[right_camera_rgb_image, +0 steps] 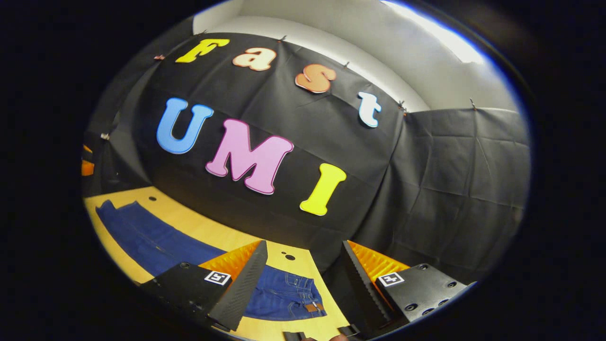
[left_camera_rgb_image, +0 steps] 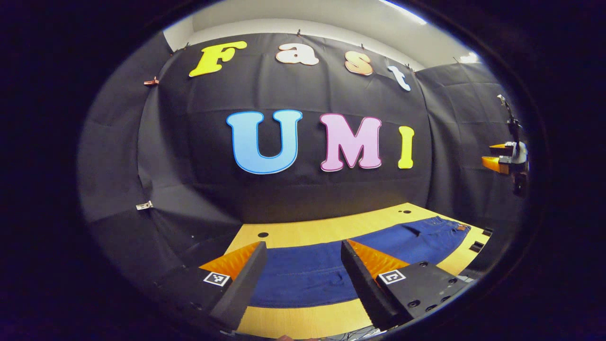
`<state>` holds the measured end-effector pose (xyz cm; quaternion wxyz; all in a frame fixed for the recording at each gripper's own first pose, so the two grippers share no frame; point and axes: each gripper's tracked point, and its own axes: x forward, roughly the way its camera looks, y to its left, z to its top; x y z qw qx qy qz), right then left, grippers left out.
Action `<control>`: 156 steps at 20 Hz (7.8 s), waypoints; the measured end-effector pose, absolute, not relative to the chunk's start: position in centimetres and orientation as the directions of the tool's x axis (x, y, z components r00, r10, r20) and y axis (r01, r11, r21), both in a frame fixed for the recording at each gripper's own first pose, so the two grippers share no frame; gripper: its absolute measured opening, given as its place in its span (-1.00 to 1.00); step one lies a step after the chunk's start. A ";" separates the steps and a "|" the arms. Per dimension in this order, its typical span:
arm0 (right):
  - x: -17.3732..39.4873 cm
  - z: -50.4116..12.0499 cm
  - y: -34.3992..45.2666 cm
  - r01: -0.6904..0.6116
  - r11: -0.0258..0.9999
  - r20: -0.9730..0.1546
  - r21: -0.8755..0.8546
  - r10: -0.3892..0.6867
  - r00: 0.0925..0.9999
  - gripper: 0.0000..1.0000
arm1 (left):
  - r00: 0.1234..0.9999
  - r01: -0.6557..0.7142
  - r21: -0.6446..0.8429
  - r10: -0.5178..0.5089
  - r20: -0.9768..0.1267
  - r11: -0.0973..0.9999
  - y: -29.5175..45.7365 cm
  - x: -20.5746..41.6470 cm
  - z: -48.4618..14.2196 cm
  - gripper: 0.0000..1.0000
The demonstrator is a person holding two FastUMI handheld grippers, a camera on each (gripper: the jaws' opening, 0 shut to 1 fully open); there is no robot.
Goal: Grasp the waist and the cuffs of the jeans and fold them to make the two legs overlap; first hold the waist and fold one-third of the jeans toward the cuffs, then hold the cuffs and fold the remaining one-third in the same direction to finish folding.
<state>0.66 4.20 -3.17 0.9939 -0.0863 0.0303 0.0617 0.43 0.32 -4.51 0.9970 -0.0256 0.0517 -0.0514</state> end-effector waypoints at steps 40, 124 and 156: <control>3.8 -44.6 5.6 -0.864 -0.162 -0.855 -0.476 0.314 0.412 0.67 | 0.339 0.941 0.327 -0.226 -0.913 0.090 4.7 7.8 -33.2 0.53; 23.6 -46.4 -1.1 0.566 0.716 -0.854 0.408 0.081 0.513 0.07 | 0.982 0.085 -0.390 -0.143 -0.123 0.917 -6.9 22.1 -1.4 0.93; 12.2 -30.7 52.3 -0.619 0.642 -0.674 0.452 0.700 0.234 -0.16 | 0.813 -0.232 -0.265 0.037 -0.581 0.936 7.0 18.4 -15.8 0.94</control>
